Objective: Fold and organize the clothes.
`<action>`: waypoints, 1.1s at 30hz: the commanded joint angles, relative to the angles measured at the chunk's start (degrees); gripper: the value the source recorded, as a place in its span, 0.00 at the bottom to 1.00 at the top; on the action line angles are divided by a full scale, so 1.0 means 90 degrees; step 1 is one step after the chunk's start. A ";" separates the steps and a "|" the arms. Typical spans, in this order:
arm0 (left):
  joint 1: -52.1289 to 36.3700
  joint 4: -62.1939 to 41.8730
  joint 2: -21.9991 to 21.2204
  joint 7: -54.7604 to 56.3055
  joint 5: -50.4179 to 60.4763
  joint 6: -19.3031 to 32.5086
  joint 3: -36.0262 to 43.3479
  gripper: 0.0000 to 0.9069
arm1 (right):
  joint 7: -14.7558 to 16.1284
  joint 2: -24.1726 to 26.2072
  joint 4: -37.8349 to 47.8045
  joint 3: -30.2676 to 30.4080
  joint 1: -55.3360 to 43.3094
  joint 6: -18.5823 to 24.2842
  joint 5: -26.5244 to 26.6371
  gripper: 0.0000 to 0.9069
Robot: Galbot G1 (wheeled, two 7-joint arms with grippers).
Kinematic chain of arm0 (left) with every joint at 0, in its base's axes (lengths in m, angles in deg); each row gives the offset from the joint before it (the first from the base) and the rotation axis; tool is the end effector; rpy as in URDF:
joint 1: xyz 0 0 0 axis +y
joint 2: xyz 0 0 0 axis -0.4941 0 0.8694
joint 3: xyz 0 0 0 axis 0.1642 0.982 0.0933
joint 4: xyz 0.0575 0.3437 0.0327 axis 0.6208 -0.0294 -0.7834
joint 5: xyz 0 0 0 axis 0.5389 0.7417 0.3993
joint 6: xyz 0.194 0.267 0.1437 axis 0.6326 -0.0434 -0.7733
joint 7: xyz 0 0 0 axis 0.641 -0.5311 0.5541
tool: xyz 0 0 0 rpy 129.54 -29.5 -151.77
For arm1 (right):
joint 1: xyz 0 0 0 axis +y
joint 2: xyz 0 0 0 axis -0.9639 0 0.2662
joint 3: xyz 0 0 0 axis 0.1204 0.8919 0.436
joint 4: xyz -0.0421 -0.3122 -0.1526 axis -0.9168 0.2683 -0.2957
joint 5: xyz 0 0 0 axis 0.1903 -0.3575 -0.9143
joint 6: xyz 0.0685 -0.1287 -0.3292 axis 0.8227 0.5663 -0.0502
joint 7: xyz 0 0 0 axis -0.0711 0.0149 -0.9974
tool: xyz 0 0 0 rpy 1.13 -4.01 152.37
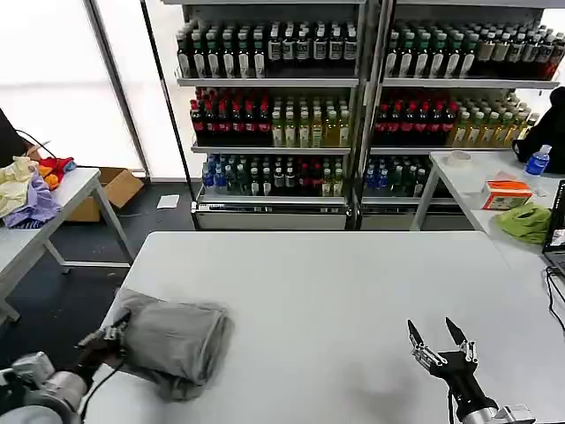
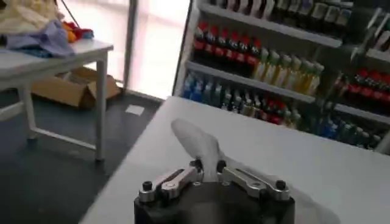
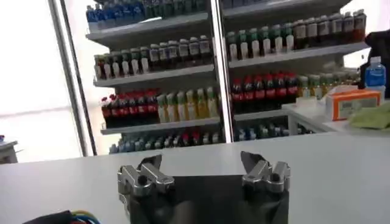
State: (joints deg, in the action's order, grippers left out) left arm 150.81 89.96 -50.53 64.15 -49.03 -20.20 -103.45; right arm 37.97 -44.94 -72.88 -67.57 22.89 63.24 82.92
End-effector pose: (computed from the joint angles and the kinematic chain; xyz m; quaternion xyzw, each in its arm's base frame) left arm 0.1982 0.1809 -0.2218 0.0298 -0.9711 0.1151 0.2068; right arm 0.1509 -0.1272 -0.3023 0.0591 -0.9952 -0.0582 0.0516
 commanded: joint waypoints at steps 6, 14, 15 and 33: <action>-0.0140 0.0270 0.1508 0.0035 -0.1028 -0.0319 -0.1353 0.02 | 0.0095 0.0020 0.0153 0.0038 -0.0077 0.0043 0.0025 1.00; -0.0384 0.1366 0.0249 0.0457 -0.1052 -0.0319 -0.0096 0.02 | 0.0090 -0.0002 0.0222 -0.0024 -0.0011 0.0064 -0.0014 1.00; -0.0386 0.1530 0.0031 0.0607 -0.1007 -0.0319 0.0306 0.02 | 0.0090 0.0001 0.0203 -0.0069 0.0022 0.0052 -0.0010 1.00; -0.2751 -0.0824 -0.2507 0.2286 -0.0254 -0.0158 0.6536 0.32 | -0.0208 -0.0321 -0.0466 -0.0002 0.0296 -0.0710 -0.0352 1.00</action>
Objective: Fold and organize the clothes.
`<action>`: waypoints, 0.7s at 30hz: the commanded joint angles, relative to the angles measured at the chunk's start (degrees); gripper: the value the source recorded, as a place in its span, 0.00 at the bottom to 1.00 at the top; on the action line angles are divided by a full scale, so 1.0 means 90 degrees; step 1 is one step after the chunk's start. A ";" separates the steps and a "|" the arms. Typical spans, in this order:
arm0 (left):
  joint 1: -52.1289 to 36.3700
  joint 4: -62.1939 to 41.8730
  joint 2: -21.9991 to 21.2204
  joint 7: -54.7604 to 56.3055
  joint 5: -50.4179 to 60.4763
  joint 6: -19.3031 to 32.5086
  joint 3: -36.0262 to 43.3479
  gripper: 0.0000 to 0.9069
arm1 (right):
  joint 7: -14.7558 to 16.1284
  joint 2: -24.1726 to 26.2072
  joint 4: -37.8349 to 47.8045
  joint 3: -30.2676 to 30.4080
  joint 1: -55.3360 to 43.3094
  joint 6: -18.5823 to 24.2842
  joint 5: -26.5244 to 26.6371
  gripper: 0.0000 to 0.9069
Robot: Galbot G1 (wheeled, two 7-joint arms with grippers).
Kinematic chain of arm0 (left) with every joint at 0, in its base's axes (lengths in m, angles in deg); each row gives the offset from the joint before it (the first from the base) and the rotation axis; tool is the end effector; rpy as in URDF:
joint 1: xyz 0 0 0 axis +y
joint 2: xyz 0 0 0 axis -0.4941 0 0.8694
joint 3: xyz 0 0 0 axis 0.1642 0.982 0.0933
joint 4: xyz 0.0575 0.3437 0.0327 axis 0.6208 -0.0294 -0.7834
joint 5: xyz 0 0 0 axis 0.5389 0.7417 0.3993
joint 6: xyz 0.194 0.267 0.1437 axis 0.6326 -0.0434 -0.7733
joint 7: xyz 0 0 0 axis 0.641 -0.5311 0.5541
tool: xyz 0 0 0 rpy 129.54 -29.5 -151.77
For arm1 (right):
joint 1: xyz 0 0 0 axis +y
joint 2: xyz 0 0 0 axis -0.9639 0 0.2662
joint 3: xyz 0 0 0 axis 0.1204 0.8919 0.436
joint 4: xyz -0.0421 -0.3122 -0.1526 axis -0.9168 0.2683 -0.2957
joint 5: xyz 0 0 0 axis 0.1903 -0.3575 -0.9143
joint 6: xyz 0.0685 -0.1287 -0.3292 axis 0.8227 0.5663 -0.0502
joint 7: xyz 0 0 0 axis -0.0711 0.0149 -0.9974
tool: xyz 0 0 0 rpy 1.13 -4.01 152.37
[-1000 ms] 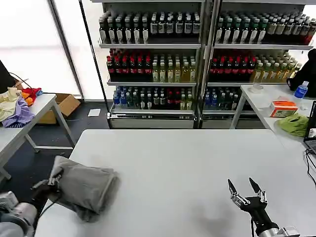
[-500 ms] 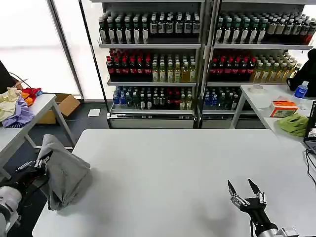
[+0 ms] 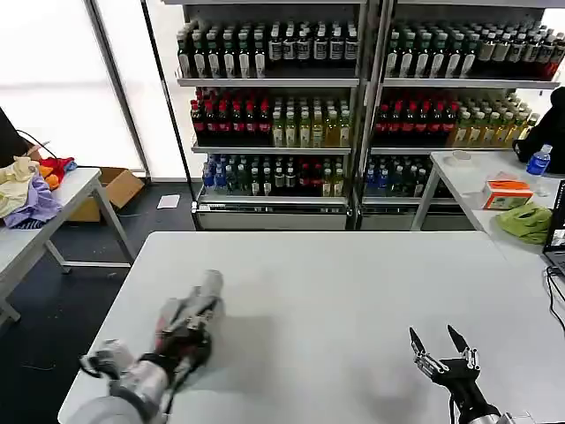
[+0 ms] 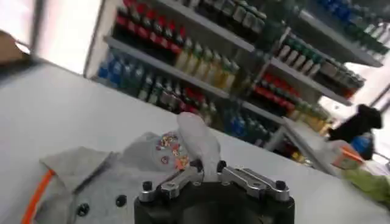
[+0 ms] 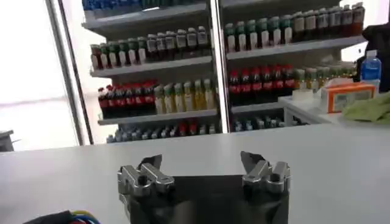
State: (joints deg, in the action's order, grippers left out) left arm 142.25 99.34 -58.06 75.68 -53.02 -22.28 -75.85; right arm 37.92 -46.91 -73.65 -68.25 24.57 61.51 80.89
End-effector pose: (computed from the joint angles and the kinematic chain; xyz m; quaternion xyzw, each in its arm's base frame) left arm 0.2061 0.0183 -0.2122 -0.1258 -0.9380 0.2285 0.2284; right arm 0.1399 -0.1239 -0.3041 0.0479 -0.9947 -0.0532 0.0741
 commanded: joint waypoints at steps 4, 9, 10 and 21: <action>-0.2130 -0.2309 -0.2023 0.0946 0.0353 0.0101 0.3509 1.00 | -0.0461 0.0035 -0.0772 0.0320 0.0181 -0.1244 0.0192 1.00; -0.2041 -0.1581 -0.1572 0.0576 0.0202 -0.0086 0.3188 1.00 | -0.0637 0.0275 -0.0949 0.0698 -0.0122 -0.2140 0.0568 1.00; -0.1937 -0.1369 -0.1437 0.0474 0.0128 -0.0087 0.3056 1.00 | -0.0665 0.0325 -0.0922 0.0792 -0.0259 -0.2284 0.0626 1.00; -0.0616 0.0571 -0.0191 -0.0615 0.0256 -0.0088 0.0689 1.00 | -0.1449 0.0701 -0.0172 0.2738 -0.2065 -0.3254 0.1423 1.00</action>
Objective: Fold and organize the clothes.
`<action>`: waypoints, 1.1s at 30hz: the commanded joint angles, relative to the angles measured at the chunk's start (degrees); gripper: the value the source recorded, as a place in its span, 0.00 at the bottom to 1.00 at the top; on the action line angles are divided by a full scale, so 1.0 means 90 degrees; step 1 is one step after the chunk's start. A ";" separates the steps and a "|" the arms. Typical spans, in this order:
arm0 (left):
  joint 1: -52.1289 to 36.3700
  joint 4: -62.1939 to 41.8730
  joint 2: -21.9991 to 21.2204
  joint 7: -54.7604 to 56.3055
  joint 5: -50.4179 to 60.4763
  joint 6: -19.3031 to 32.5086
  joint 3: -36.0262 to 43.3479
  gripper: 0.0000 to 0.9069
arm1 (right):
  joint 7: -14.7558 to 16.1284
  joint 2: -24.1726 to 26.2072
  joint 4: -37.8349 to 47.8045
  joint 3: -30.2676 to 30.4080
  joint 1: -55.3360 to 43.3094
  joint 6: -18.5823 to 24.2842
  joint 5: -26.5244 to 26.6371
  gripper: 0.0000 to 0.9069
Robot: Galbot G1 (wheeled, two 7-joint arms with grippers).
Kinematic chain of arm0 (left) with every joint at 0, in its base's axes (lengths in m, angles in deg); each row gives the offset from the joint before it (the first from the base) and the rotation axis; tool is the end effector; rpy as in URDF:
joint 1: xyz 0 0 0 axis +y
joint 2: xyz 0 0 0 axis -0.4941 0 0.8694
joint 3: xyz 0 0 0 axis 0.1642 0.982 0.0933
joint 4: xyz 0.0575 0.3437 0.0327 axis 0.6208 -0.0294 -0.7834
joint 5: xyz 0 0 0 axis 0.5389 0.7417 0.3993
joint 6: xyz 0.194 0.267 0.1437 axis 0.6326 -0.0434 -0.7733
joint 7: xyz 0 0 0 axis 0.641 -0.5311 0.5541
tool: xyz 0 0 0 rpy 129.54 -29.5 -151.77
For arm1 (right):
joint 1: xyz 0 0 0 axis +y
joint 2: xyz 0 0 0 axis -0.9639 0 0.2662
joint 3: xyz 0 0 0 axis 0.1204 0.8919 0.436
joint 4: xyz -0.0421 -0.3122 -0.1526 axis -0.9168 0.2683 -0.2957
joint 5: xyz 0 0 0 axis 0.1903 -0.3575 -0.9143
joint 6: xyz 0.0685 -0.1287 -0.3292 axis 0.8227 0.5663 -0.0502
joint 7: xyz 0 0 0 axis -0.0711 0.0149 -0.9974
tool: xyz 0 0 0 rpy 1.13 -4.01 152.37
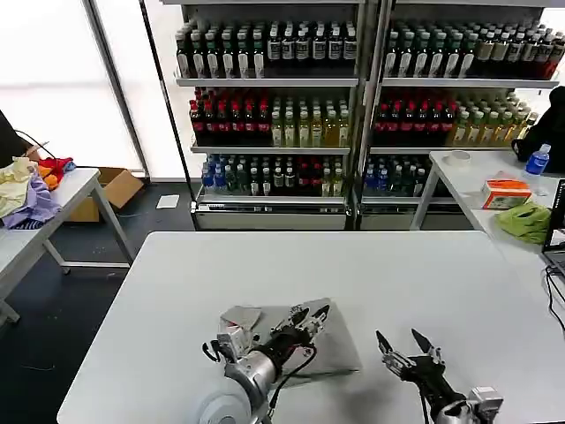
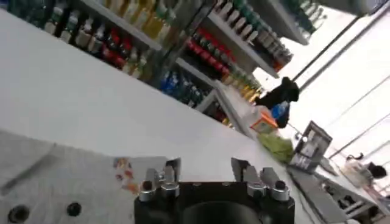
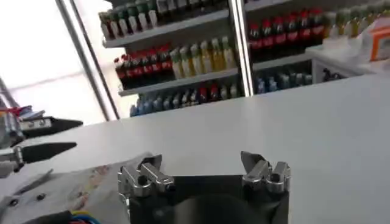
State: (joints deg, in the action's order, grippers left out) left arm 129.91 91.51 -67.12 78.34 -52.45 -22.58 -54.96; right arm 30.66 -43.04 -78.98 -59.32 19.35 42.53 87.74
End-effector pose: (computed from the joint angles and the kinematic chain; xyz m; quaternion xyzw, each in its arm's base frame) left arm 0.2352 -0.0980 -0.2247 -0.2471 -0.8913 0.2795 0.2577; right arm 0.1699 -0.0769 -0.2699 0.1037 -0.9711 -0.1134 0.1827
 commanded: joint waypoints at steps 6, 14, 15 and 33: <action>0.1161 0.1286 0.1056 -0.1467 0.0927 -0.0018 -0.3134 1.00 | -0.1115 -0.0070 0.1389 0.2649 -0.2301 -0.1236 0.0763 0.66; 0.1451 0.1301 0.0970 -0.1445 0.0792 -0.0017 -0.3484 1.00 | -0.1268 -0.0208 0.1456 0.2725 -0.2224 -0.1288 0.1385 0.00; 0.1449 0.1293 0.0952 -0.1444 0.0792 -0.0018 -0.3464 1.00 | -0.1260 -0.0187 0.1403 0.2665 -0.2202 -0.1289 0.1439 0.00; 0.1419 0.1093 0.0942 -0.1410 0.0504 -0.0014 -0.3721 1.00 | -0.1029 0.0276 0.0240 0.0658 -0.0429 -0.1377 0.0816 0.00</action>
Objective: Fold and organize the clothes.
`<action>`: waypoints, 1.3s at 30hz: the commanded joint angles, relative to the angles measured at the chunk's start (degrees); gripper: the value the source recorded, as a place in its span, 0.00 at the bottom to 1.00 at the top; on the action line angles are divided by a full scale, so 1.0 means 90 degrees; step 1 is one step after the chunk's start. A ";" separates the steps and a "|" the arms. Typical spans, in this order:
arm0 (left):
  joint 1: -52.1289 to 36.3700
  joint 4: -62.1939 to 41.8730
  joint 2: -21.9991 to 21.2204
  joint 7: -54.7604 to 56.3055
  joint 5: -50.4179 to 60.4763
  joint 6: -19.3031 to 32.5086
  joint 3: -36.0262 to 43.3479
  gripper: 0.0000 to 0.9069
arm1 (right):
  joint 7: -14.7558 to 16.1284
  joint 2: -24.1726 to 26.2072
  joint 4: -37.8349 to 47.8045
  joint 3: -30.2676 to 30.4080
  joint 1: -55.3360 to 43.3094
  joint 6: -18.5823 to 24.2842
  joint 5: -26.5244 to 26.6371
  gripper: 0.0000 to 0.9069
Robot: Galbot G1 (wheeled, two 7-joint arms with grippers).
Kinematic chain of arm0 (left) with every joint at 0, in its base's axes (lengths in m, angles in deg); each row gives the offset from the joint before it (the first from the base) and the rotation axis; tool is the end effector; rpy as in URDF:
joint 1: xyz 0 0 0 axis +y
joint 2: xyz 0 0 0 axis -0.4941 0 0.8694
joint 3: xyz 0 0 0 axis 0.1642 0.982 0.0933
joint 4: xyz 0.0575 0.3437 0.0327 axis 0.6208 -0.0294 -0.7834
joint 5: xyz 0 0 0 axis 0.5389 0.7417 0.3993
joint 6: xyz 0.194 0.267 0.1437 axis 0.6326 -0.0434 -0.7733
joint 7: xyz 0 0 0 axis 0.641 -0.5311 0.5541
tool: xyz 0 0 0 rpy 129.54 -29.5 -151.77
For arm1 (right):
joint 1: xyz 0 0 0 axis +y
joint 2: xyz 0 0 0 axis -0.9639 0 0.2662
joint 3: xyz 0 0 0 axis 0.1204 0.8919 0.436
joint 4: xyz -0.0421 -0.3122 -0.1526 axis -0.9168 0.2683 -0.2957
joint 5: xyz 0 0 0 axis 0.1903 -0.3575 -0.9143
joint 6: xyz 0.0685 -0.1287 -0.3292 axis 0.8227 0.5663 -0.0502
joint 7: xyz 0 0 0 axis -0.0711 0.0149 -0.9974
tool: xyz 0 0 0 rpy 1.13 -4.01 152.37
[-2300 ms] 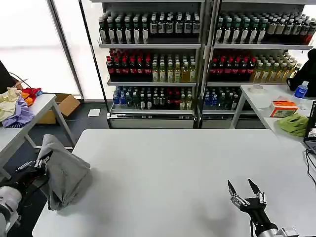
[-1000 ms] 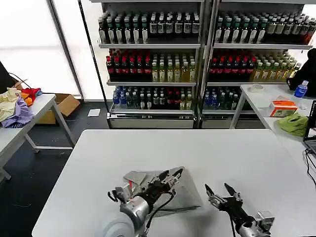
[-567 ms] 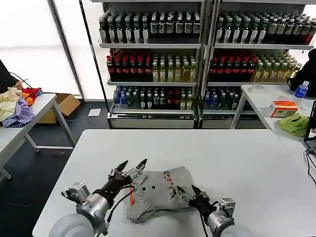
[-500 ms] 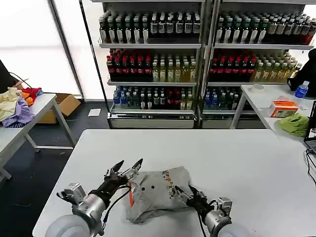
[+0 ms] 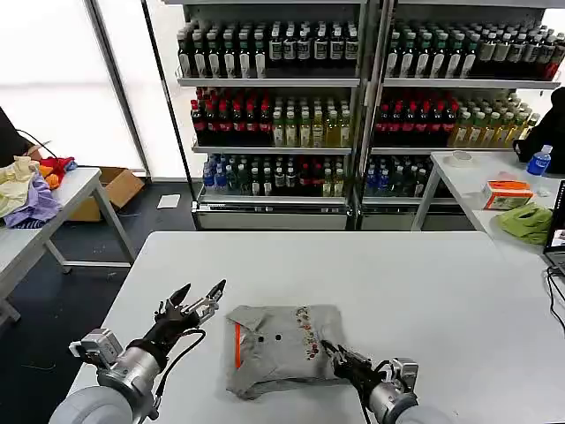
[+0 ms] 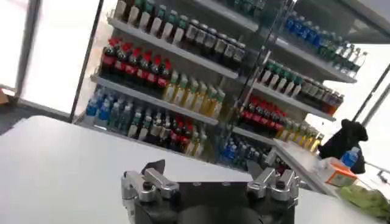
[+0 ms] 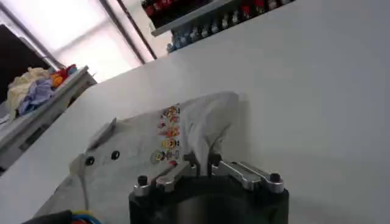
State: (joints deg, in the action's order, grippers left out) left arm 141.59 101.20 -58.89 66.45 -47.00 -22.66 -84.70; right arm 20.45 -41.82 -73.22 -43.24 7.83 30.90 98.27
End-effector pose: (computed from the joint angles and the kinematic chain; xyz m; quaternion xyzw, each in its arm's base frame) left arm 0.2102 0.0527 -0.1865 -0.1278 -0.9628 0.1859 0.1485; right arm 0.2117 -0.0106 -0.2901 0.1660 -0.9206 -0.1773 0.3058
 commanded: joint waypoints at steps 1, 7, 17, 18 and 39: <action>0.0131 0.0011 0.0031 -0.0087 -0.0115 -0.0006 -0.0440 1.00 | 0.0186 0.0180 -0.0394 -0.1287 0.0905 -0.0083 -0.0396 0.00; 0.0175 0.0010 0.0018 -0.0087 -0.0150 -0.0001 -0.0455 1.00 | 0.0514 0.0548 -0.0154 -0.2242 0.1038 -0.0069 -0.0610 0.00; 0.0067 -0.0019 -0.0105 -0.0031 -0.0113 0.0000 -0.0176 1.00 | 0.0659 0.0421 -0.0422 -0.2666 0.1146 0.0089 -0.1080 1.00; 0.0061 -0.0006 -0.0104 -0.0034 -0.0114 -0.0001 -0.0165 1.00 | 0.0630 0.0430 -0.0495 -0.2666 0.1137 0.0118 -0.1070 1.00; 0.0329 0.0065 -0.0179 -0.0084 -0.0103 0.0084 -0.0304 1.00 | 0.0555 -0.0211 0.0714 -0.1144 0.0950 0.1898 -0.2560 1.00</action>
State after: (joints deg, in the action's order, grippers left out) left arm 143.28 102.01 -60.14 65.78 -47.99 -22.40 -87.32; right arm 23.46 -41.27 -75.34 -57.86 14.94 40.13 81.48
